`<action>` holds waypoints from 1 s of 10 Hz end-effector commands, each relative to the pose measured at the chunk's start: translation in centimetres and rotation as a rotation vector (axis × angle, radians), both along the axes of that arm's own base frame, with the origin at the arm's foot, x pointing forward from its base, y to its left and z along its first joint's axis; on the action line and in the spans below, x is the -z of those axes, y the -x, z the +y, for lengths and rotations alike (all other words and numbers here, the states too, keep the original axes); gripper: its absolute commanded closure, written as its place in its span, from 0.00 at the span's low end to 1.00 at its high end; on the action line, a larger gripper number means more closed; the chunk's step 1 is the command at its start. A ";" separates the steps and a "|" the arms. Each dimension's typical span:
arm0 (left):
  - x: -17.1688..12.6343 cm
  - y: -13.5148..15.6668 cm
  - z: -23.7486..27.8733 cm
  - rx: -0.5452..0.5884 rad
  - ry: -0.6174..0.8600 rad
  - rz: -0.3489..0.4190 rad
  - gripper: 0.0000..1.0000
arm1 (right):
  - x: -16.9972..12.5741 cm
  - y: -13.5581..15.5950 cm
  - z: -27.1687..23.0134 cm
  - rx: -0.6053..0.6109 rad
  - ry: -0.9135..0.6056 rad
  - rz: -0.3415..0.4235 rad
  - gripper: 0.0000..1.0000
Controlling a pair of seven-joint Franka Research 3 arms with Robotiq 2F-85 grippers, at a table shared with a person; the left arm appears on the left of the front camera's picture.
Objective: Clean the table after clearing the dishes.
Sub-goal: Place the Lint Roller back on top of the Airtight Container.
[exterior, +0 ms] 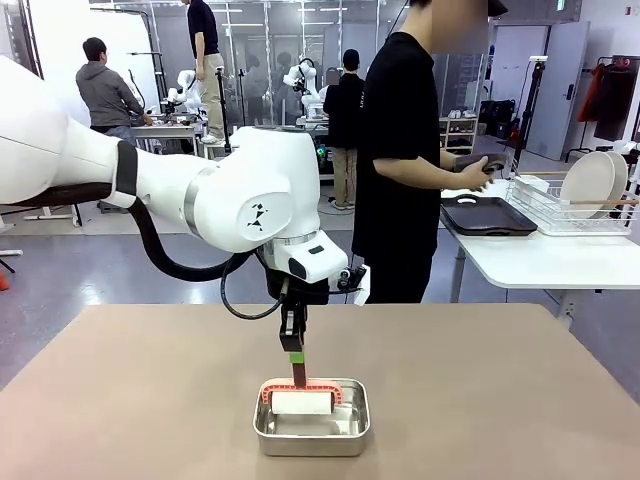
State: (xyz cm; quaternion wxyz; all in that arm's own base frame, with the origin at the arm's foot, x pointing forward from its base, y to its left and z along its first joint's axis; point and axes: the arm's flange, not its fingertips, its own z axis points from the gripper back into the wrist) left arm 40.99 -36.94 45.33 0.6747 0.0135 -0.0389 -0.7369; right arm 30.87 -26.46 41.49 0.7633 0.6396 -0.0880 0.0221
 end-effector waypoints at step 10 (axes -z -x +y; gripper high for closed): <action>4.5 -3.2 -2.0 -0.071 -0.033 -0.020 0.79 | -0.3 0.1 0.1 0.002 0.002 -0.002 0.00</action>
